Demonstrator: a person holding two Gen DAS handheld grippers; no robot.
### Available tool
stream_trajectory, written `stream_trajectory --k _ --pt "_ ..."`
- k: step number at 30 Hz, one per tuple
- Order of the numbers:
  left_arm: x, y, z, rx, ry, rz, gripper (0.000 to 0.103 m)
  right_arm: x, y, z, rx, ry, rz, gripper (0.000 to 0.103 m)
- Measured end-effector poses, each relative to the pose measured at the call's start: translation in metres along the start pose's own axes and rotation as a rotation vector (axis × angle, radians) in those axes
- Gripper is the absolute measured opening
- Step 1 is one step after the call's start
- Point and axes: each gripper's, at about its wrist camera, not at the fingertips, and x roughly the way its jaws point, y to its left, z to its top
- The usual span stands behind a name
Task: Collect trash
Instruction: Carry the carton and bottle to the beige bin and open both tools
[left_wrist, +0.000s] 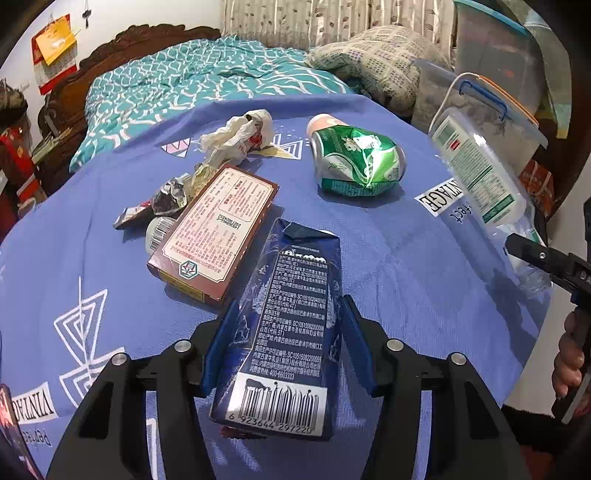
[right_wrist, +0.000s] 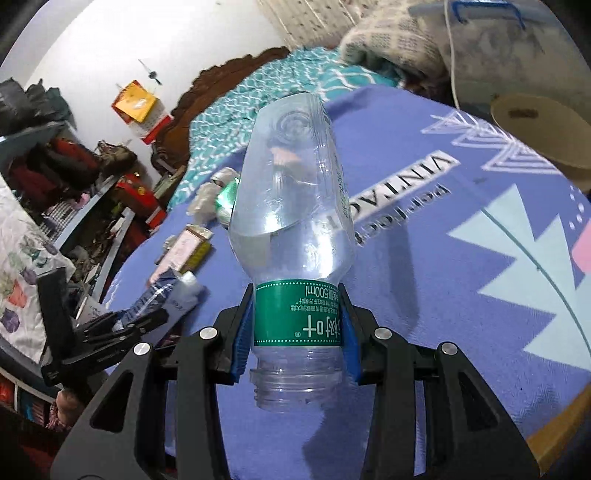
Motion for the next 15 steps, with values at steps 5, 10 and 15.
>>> stream_trajectory --k 5,10,15 --pt "-0.013 0.005 0.007 -0.044 -0.032 -0.057 0.05 0.003 -0.004 -0.004 0.011 0.01 -0.011 0.043" --pt "-0.027 -0.009 0.026 -0.027 -0.067 -0.14 0.049 0.005 -0.011 -0.006 0.026 0.014 -0.022 0.043" --pt "-0.011 -0.046 0.052 0.062 -0.038 -0.217 0.049 0.003 -0.038 -0.005 0.105 0.003 -0.035 0.043"
